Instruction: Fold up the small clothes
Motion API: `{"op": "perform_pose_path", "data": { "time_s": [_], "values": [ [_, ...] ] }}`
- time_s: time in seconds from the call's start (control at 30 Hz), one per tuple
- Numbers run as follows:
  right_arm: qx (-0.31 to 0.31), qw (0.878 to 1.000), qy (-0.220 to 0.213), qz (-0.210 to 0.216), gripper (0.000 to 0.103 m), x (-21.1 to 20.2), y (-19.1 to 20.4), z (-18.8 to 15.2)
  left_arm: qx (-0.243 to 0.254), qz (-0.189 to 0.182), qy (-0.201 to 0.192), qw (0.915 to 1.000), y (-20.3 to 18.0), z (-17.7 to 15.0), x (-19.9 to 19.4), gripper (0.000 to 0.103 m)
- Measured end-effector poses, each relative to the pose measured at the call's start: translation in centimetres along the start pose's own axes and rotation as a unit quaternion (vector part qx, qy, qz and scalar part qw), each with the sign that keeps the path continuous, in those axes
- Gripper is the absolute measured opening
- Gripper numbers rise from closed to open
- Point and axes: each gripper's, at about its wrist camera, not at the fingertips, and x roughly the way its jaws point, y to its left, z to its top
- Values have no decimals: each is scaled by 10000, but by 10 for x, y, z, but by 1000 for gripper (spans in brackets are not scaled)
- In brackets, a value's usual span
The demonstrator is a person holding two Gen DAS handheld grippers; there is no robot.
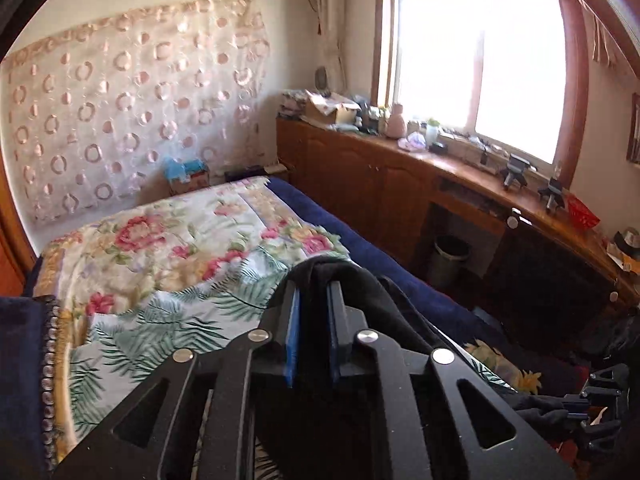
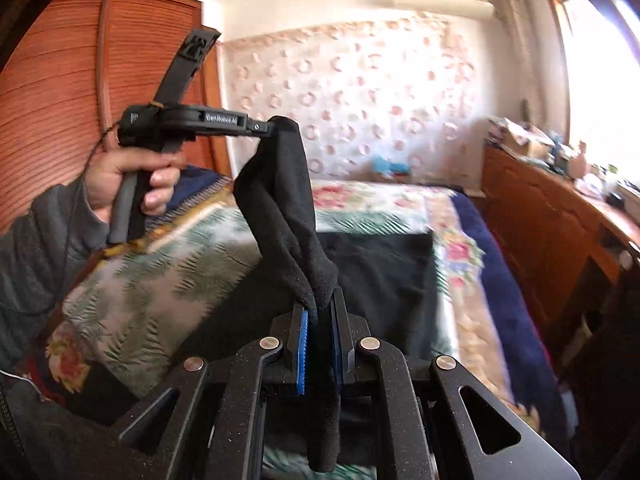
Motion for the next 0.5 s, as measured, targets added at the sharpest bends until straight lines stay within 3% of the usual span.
{"op": "perform_pose_path", "data": {
  "time_s": [0.07, 0.2, 0.37, 0.5],
  "values": [
    [160, 9995, 248, -131, 9, 5, -11, -8, -27, -163, 117, 9998, -7, -3, 12, 46],
    [143, 9966, 660, -473, 10, 15, -20, -34, 142, -306, 207, 9992, -23, -14, 15, 56],
    [344, 9951, 798, -464, 10, 14, -27, -46, 176, -221, 289, 9992, -21, -28, 9, 68],
    [358, 9949, 775, -544, 19, 12, -27, -38, 30, -214, 261, 9994, -7, -42, -3, 78]
  ]
}}
